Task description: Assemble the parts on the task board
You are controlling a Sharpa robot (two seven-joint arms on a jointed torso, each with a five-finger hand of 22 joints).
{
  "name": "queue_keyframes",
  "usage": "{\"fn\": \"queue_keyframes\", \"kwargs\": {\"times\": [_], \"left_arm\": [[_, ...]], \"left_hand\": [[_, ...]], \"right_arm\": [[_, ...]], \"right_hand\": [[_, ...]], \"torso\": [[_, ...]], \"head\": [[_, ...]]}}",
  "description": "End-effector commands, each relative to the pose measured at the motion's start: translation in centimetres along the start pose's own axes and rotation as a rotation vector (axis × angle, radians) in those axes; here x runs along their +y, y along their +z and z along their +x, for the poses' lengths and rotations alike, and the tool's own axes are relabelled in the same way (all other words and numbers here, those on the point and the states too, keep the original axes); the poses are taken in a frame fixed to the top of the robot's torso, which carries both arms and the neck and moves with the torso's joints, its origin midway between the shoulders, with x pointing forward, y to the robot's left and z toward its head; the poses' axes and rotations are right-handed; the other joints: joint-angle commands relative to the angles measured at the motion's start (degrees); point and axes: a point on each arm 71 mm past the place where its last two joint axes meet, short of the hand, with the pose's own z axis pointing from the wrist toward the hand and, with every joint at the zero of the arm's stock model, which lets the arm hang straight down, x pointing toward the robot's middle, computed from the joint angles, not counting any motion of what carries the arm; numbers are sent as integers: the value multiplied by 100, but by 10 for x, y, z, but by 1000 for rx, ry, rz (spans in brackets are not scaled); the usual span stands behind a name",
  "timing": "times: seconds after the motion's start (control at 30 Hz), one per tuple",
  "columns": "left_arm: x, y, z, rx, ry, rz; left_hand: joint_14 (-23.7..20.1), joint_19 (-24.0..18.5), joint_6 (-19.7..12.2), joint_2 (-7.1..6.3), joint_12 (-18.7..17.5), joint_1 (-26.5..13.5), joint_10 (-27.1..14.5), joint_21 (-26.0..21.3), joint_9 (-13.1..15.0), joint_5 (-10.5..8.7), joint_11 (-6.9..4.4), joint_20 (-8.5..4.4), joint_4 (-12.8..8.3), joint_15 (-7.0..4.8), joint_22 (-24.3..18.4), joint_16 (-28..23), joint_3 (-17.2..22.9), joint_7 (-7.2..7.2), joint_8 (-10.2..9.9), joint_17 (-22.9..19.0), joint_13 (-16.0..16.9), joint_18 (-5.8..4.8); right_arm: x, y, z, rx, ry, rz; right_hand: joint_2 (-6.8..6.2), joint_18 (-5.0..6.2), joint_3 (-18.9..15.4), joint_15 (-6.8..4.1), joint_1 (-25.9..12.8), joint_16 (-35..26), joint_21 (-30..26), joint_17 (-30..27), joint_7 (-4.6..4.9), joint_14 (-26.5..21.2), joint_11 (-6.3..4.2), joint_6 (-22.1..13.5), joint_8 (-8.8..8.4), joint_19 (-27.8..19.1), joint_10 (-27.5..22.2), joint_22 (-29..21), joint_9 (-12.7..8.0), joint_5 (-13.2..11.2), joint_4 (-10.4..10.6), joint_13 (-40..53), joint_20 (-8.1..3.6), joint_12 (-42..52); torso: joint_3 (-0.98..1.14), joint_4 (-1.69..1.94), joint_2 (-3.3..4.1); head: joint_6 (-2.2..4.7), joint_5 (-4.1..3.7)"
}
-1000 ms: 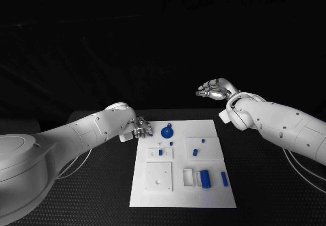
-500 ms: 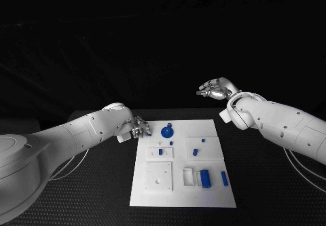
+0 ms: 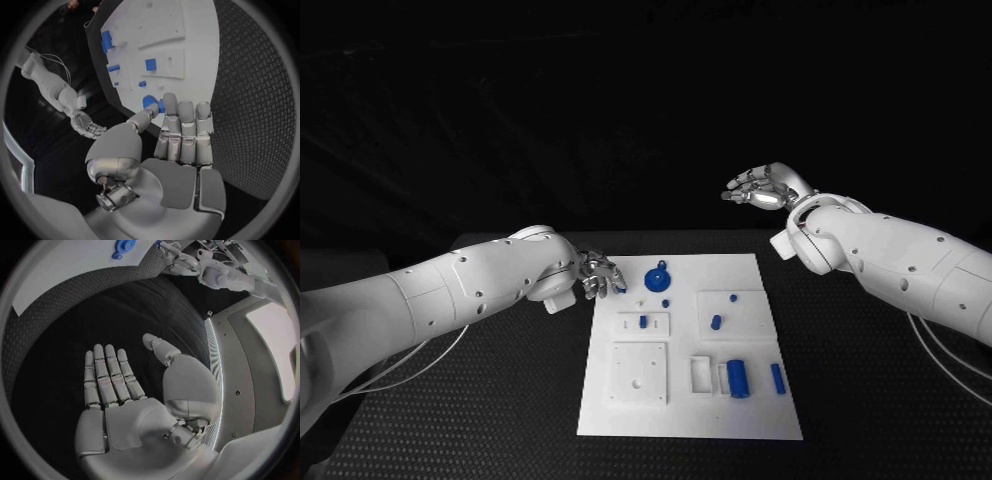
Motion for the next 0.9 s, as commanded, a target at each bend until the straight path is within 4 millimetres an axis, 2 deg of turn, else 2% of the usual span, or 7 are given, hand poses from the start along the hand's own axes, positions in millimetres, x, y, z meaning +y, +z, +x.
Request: {"fn": "queue_keyframes", "kwargs": {"times": [0.03,0.23,0.37,0.67,0.9], "left_arm": [[-6,-5,2,-71,-10,29],[-5,-16,15,-133,38,66],[-1,-22,27,-146,75,76],[9,-29,51,-142,121,74],[10,-29,60,-130,142,69]], "left_hand": [[169,82,236,-43,60,-81,206,60,-13,175,-133,-497,-38,-104,124,61,3,-163,484,15,29,31],[347,242,410,-114,164,-171,384,199,-45,501,-213,-577,-93,-196,124,176,18,-243,604,39,95,55],[557,427,590,-198,324,-209,594,371,-53,848,-295,-657,-118,-302,130,332,27,-324,727,87,184,87],[722,590,726,-246,629,-242,725,629,-5,986,-395,-756,-115,-438,132,607,31,-425,1022,184,347,122],[804,685,762,-267,1016,-259,732,876,70,1071,-477,-836,-105,-568,131,878,38,-507,1385,266,530,157]], "right_arm": [[0,0,0,11,0,-5],[-1,-1,-1,9,-1,-3],[-1,-1,-2,9,-2,-2],[-1,-1,-1,10,-1,-1],[-1,-1,-1,11,-1,-1]], "right_hand": [[31,64,-34,15,-32,-16,-31,-7,127,-41,8,-41,27,-40,8,10,-6,39,10,-5,-17,-30],[30,64,-33,15,-29,-15,-32,-9,127,-42,7,-41,28,-41,7,12,-7,47,9,-6,-17,-31],[29,65,-33,15,-28,-14,-32,-10,127,-43,6,-40,28,-42,8,13,-7,54,9,-6,-17,-31],[28,65,-33,15,-27,-13,-33,-12,127,-43,6,-40,29,-42,8,15,-9,65,9,-7,-16,-31],[30,66,-34,15,-27,-13,-34,-13,127,-44,6,-40,30,-43,7,17,-10,76,11,-7,-14,-31]], "torso": [[-3,13,-9],[-4,6,2],[-2,7,-3],[-3,5,-4],[3,-1,4]], "head": [[-14,-9],[-14,-4],[-25,7],[-51,31],[-58,40]]}}
